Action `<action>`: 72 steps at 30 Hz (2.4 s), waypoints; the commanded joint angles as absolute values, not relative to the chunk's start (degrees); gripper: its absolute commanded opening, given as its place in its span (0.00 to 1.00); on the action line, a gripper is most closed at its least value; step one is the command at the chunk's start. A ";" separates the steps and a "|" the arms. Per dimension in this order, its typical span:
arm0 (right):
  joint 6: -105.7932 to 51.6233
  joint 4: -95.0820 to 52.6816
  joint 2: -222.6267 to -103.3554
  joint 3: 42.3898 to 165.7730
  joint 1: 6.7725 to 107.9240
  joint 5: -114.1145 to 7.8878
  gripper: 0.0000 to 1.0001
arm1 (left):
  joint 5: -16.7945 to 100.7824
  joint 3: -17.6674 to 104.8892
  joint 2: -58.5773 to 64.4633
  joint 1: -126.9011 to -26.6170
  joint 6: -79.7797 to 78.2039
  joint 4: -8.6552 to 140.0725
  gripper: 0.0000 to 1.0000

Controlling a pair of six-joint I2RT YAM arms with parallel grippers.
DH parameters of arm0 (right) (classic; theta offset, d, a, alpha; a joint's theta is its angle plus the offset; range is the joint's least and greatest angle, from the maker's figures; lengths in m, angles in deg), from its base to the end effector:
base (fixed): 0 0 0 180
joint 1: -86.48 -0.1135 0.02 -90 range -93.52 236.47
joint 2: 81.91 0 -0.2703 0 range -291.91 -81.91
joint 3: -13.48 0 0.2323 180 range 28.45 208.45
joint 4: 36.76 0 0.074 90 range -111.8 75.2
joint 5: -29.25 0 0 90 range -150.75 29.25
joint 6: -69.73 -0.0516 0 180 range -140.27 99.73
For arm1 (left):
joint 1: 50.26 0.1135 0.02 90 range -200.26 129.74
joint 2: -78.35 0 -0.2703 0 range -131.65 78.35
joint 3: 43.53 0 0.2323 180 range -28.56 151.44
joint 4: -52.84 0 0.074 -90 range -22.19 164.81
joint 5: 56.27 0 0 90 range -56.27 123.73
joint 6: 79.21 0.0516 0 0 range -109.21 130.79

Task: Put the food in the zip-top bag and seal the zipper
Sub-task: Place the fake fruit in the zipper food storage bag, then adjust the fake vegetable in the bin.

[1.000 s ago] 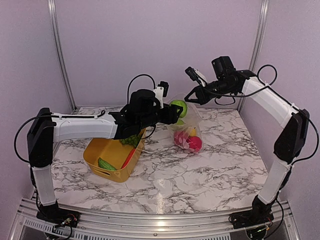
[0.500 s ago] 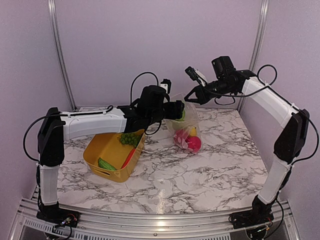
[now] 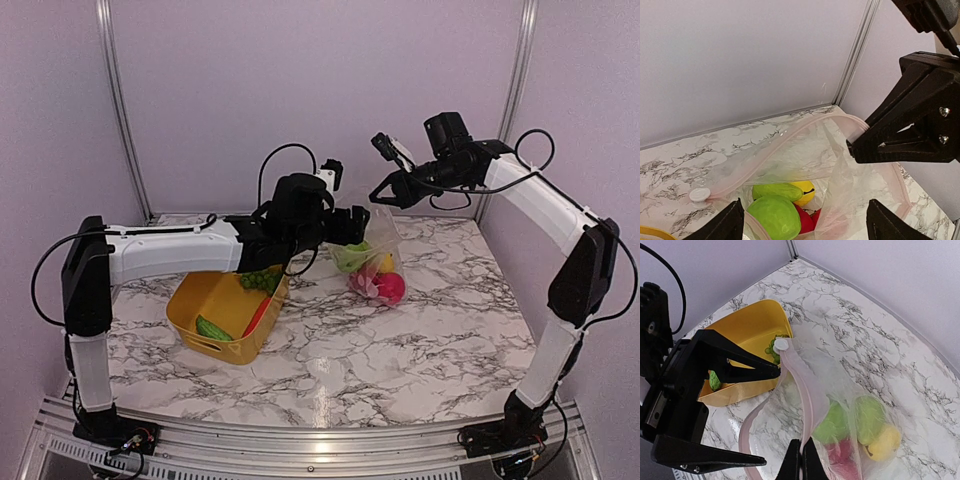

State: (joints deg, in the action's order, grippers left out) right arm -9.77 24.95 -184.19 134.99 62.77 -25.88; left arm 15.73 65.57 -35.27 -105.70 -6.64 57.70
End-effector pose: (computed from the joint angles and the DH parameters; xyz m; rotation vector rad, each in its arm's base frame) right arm 0.3385 0.1809 0.3756 -0.9640 2.0695 0.8200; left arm 0.2862 -0.3873 0.3228 0.3489 1.7380 -0.6613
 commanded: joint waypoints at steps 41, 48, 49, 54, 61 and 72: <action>-6.57 21.88 -180.09 128.16 63.56 -26.36 0.00 | 9.72 44.43 -15.24 -95.85 22.30 120.57 0.81; -6.39 21.53 -179.15 126.76 63.56 -26.57 0.00 | 13.73 40.98 -16.57 -95.44 27.25 121.44 0.80; -6.38 21.49 -179.12 126.71 63.54 -26.50 0.00 | 13.77 40.44 -16.52 -95.44 27.83 121.43 0.80; -6.31 21.44 -179.12 126.46 63.59 -26.02 0.00 | 14.06 38.94 -18.02 -95.35 30.06 121.67 0.80; -6.12 21.40 -179.04 126.14 63.54 -25.82 0.00 | 17.02 39.91 -23.64 -95.39 31.63 123.43 0.80; -6.19 21.05 -178.15 125.17 63.55 -26.13 0.00 | 9.87 45.61 -29.80 -94.38 29.73 121.15 0.78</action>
